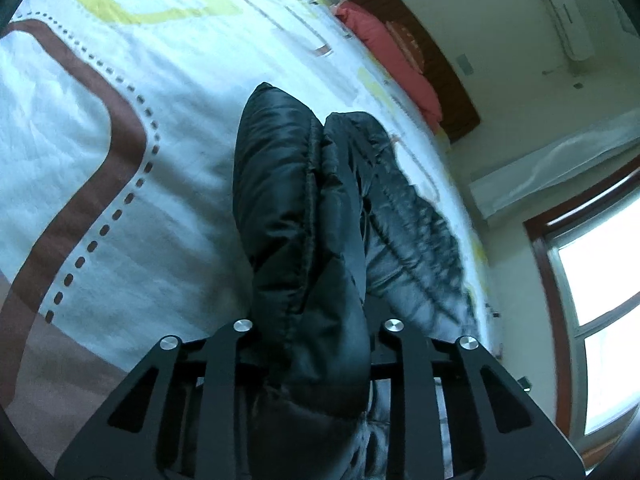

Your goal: Fold large clothes

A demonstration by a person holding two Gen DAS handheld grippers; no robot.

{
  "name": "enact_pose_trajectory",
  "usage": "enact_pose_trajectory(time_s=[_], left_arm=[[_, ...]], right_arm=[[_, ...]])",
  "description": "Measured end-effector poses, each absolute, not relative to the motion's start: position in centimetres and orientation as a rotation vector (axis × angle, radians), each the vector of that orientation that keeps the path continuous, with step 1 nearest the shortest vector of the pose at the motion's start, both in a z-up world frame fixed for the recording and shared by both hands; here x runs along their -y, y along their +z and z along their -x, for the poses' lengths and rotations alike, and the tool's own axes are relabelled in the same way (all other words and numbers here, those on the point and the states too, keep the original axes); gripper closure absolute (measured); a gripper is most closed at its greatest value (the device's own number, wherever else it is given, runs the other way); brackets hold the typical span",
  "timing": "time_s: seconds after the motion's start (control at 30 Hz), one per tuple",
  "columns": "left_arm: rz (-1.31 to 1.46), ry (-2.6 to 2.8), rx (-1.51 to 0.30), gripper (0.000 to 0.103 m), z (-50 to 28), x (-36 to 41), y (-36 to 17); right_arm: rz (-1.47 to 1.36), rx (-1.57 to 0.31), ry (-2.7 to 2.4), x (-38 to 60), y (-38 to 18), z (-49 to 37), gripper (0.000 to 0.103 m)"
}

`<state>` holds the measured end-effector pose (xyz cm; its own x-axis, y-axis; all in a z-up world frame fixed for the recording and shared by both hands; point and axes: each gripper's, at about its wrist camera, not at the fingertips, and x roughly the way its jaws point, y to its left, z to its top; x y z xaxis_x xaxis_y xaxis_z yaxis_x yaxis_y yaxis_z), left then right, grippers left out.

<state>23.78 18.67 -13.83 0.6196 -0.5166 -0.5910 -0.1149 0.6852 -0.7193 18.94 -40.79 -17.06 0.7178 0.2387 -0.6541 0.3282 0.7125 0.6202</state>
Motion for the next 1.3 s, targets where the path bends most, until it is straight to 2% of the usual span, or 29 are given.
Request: enact_pose_trajectory(time_s=[0.2, 0.4, 0.57, 0.97, 1.3], left_arm=[[0.815, -0.352, -0.831, 0.081, -22.9, -16.6, -9.6], [0.725, -0.472, -0.783, 0.081, -22.1, -10.0, -4.3], [0.673, -0.553, -0.78, 0.081, -22.2, -3.8, -2.4], [0.533, -0.661, -0.931, 0.082, -24.0, 11.8, -6.2], [0.418, -0.673, -1.038, 0.082, -24.8, 20.0, -11.5]], right_arm=[[-0.802, -0.782, -0.052, 40.7, -17.2, -18.7, 0.061], [-0.84, -0.767, -0.032, 41.3, -17.4, -17.9, 0.062], [-0.886, -0.75, -0.003, 41.8, -17.7, -17.4, 0.062], [-0.929, -0.737, 0.048, 42.5, -17.6, -16.5, 0.063], [-0.984, -0.718, 0.08, 43.6, -18.2, -15.3, 0.063]])
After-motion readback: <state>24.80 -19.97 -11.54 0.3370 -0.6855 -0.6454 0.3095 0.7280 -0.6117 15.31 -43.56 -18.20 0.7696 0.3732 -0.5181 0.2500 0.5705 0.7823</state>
